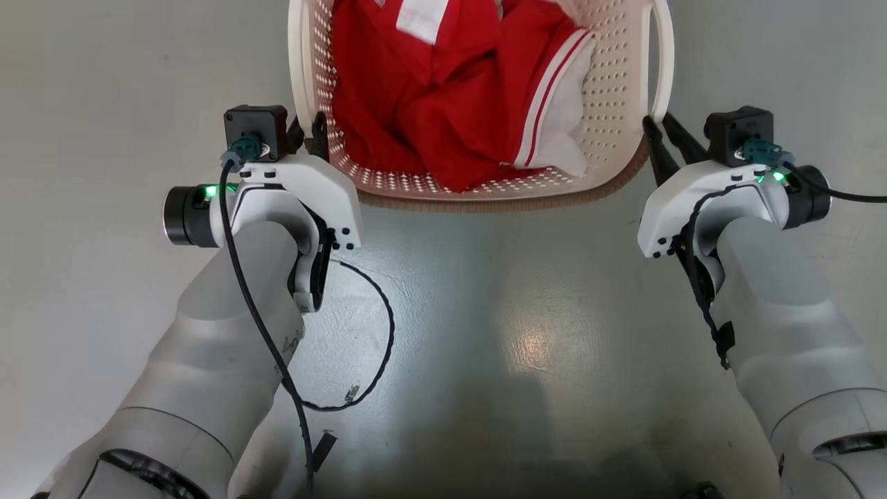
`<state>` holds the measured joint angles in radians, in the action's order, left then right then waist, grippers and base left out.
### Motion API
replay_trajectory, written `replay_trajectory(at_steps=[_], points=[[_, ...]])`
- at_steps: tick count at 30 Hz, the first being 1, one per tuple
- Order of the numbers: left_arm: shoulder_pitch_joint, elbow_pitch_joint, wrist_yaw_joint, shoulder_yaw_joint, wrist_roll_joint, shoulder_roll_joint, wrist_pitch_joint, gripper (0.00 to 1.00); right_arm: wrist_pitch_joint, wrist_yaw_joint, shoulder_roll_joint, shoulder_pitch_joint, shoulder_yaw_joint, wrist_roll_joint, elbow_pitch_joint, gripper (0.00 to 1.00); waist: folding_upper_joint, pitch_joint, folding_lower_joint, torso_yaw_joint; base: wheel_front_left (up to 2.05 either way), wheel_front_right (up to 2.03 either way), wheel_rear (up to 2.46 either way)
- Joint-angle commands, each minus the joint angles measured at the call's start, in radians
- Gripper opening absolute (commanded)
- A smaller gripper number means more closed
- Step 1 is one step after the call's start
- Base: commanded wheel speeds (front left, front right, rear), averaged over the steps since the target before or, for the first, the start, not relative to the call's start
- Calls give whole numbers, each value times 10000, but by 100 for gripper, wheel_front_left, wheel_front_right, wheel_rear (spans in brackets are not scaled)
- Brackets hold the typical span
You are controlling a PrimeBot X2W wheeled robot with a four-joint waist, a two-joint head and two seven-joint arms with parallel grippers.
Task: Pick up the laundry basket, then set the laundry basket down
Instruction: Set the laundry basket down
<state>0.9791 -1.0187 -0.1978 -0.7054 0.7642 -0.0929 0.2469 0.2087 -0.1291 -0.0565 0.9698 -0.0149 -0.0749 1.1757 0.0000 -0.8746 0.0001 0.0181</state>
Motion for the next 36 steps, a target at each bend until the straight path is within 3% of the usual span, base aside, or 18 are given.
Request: replay_trajectory(at_steps=[1, 18, 36], points=[[51, 178, 90, 374, -306, -243, 148, 0, 168, -16, 63, -172, 70, -313, -166, 0, 0, -59, -1, -18, 0, 0, 0], [13, -372, 506, 1314, -1355, 169, 149, 0, 139, -16, 63, -278, -388, -646, -314, 0, 0, -99, -1, -57, 0, 0, 0], [109, -730, 647, 1866, -2137, 317, 149, 0, 86, -16, 63, -342, 353, 250, 91, 0, 0, -33, -1, -103, 0, 0, 0]])
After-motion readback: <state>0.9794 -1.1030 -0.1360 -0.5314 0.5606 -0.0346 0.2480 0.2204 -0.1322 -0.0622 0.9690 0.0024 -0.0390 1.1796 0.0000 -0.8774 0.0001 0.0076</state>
